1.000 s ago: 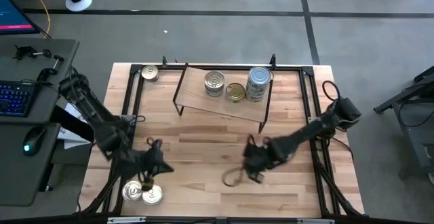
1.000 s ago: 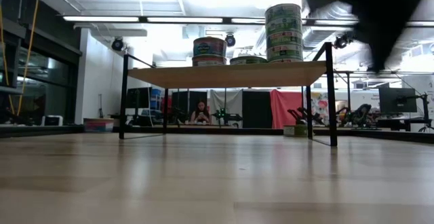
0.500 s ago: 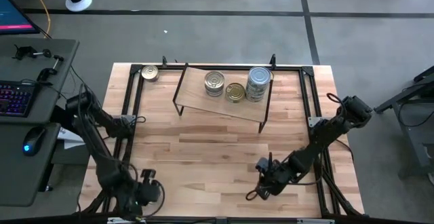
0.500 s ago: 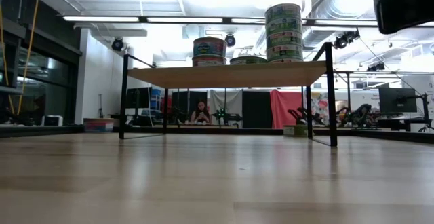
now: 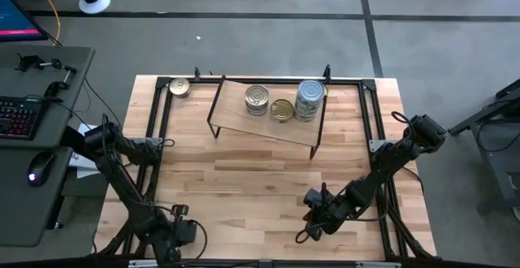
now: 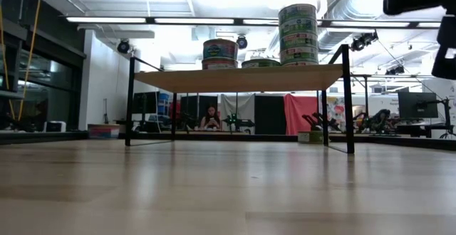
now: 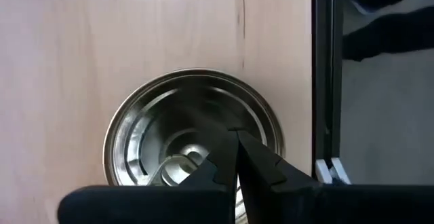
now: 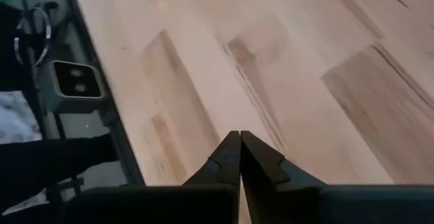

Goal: Stack canned seafood by type on shelf
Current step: Stack the blue pink tuna can on top of the other blue pink tuna can on the shelf

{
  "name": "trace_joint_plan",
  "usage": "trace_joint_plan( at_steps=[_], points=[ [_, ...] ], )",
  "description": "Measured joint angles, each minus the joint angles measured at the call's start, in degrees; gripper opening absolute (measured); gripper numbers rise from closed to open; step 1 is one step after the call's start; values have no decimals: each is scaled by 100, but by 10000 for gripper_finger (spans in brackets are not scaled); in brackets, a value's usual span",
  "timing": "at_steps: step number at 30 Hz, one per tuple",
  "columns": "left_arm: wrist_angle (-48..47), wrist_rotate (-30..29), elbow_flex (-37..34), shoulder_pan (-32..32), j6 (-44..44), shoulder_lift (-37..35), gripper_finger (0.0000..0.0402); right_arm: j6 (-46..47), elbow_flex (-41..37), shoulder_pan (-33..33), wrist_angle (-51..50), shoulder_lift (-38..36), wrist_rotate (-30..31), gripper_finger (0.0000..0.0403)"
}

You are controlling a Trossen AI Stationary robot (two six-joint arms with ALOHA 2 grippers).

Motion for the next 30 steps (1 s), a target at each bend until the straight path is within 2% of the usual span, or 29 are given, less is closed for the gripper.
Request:
trace_joint_plan(
  at_steps=[4,7,9,12,15,17,21,24,27,30],
  points=[
    [41,-781,-7,411,505,94,0,-375,0,0,413,0,98,0],
    [235,-1549,-28,937,1180,157,0,-717,4,-11,862,0,291,0],
    [633,-1847,-42,1379,1770,233,0,-974,4,-46,1104,0,316,0],
    [1940,-1792,-42,2050,2795,484,0,-1437,7,-118,1341,-1,271,0],
    [3581,-1389,-30,2589,3682,930,0,-1828,7,-190,1434,0,260,0],
    [4223,-1055,178,2871,3935,1295,0,-1940,7,-247,1510,0,207,0],
    [3740,-660,933,3225,4468,1644,0,-1946,9,-304,1737,0,166,0],
    [3158,-661,1225,3294,5142,1496,0,-1958,9,-304,1681,0,76,0],
    [2847,-830,1190,3293,5527,1108,0,-2242,9,-302,1598,0,-349,0],
    [2851,-878,876,3287,5485,841,0,-2557,9,-339,1564,0,-468,0]
  ],
)
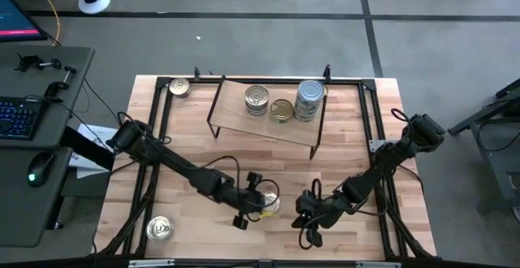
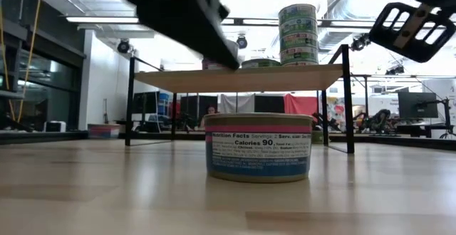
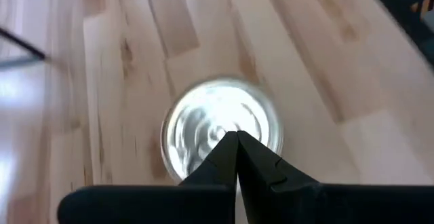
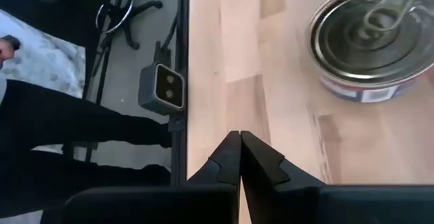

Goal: Stack canned seafood by type on shelf
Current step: Stack the blue pink tuna can on top of the other blue pink tuna can on the shelf

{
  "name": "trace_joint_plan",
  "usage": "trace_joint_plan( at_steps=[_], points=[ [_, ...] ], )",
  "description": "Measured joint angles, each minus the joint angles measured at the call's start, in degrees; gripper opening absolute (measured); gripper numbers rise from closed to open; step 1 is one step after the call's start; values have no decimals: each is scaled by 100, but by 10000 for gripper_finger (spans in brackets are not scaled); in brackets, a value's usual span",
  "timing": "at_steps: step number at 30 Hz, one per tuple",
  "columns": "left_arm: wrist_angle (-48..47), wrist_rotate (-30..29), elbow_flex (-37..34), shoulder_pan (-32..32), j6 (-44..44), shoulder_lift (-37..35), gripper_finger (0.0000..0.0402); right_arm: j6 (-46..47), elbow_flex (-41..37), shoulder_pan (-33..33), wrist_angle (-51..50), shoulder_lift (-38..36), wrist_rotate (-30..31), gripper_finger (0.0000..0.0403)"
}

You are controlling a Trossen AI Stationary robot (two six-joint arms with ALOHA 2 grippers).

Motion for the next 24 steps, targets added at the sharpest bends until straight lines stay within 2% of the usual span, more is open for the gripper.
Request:
trace_joint_plan(
  at_steps=[8,11,16,19,24],
  points=[
    [1005,-222,-1040,-54,-501,-95,0,-379,4,-478,-452,343,-264,0],
    [1110,-306,-1090,-125,-499,-85,0,-762,4,-613,-448,594,-219,0],
    [1137,-341,-1091,-166,-405,-53,0,-1909,2,-687,-426,809,290,0],
    [1189,-346,-1090,-162,-402,-53,0,-2661,2,-765,-426,905,201,0],
    [1275,-345,-1088,-149,-351,-36,0,-2843,0,-901,-424,966,212,0]
  ],
)
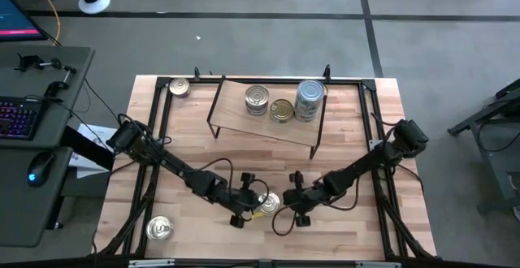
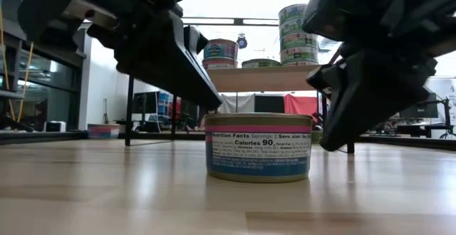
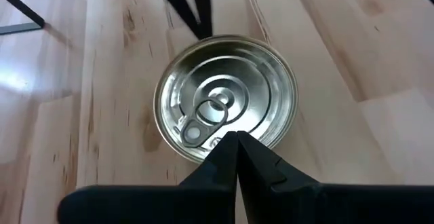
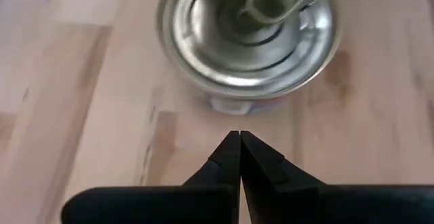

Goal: Stack canned seafood by type on shelf
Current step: Stack the blue pink tuna can on top of the other blue pink tuna can on the shelf

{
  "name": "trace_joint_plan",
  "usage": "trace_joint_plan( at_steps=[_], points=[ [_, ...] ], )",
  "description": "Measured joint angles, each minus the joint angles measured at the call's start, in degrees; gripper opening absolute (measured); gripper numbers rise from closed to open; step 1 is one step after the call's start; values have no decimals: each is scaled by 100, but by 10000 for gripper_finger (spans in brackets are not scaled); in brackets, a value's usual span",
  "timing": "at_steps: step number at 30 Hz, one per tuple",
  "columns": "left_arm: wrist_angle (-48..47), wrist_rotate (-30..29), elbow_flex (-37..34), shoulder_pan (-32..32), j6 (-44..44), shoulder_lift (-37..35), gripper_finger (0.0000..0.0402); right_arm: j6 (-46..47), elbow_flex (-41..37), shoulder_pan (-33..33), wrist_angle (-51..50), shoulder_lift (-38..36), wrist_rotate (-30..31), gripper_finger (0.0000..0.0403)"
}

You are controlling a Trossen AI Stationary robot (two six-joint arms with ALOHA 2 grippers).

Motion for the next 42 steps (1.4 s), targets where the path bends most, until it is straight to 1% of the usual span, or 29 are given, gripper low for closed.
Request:
trace_joint_plan(
  at_steps=[2,7,13,19,21,26,30,32,36,39,42],
  points=[
    [-2,5,2,0,109,45,0,-2,0,-46,49,0,95,0],
    [111,9,6,12,447,132,0,-90,0,-116,163,0,102,0],
    [68,14,7,44,325,132,0,-127,0,-113,208,0,105,0],
    [93,8,18,20,301,256,0,-143,-9,-106,542,0,70,0],
    [87,22,22,17,300,276,0,-123,23,-88,511,0,68,0],
    [-38,45,22,15,309,248,0,-184,299,-29,495,0,-4,0],
    [-279,82,14,29,473,237,0,-535,674,17,604,-19,71,0],
    [-549,106,-45,33,506,276,0,-636,811,-2,516,-23,107,0],
    [-480,83,9,28,507,213,0,-762,1017,-28,451,-13,103,0],
    [-784,85,-17,26,505,232,0,-925,1169,-38,338,-13,129,0],
    [-1129,35,-1,26,554,23,0,-1046,1431,-50,257,-13,160,0]
  ],
)
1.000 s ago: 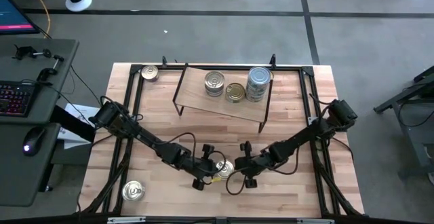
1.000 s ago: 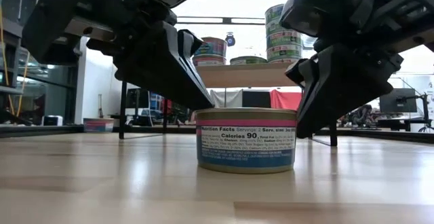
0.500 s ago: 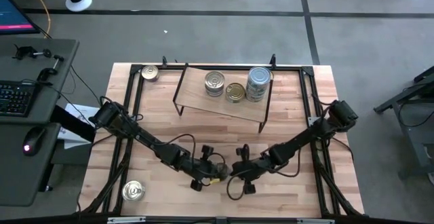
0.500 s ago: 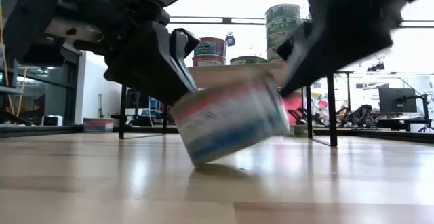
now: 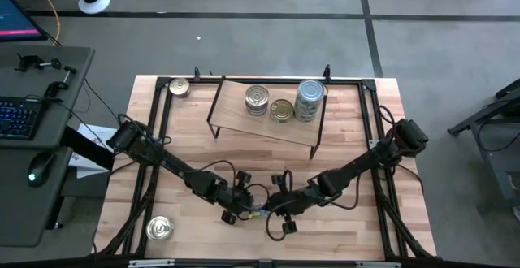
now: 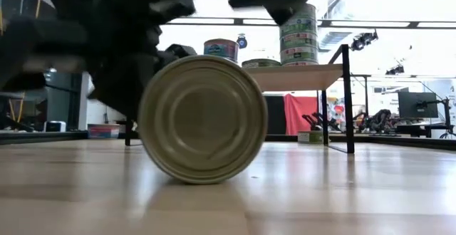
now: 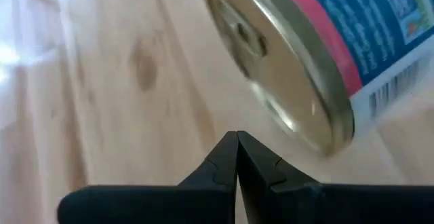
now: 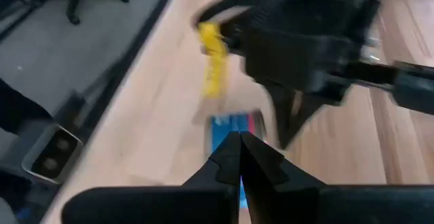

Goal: Stack canned seafood by type on shelf
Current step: Stack the blue pink tuna can on top of the other blue pink tuna can on the shelf

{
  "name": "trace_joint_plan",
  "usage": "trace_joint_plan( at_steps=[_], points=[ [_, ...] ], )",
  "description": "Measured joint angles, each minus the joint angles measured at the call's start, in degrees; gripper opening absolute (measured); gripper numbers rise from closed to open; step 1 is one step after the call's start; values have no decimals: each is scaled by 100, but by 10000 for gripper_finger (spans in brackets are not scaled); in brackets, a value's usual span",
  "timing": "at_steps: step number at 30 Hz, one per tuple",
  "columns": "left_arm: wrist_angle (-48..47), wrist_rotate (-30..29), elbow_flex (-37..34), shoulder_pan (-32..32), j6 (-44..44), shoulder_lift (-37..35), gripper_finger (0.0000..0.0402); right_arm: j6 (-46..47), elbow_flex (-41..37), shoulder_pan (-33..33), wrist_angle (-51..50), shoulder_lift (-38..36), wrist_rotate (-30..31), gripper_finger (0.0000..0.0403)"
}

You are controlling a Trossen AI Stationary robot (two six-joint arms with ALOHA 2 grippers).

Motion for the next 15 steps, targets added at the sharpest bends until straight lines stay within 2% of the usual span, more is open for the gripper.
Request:
trace_joint_plan(
  at_steps=[4,9,12,15],
  points=[
    [-809,-65,-70,-2,-163,-326,0,295,402,-45,-363,0,-70,0],
    [-901,-461,-886,-220,-1013,-1241,0,636,951,-203,-933,0,-82,7],
    [-934,-843,-1468,-479,-2037,-1850,0,507,1251,-324,-1408,0,-264,37],
    [-921,-1312,-1894,-796,-3120,-2339,0,307,1391,-445,-1563,0,-730,91]
  ],
)
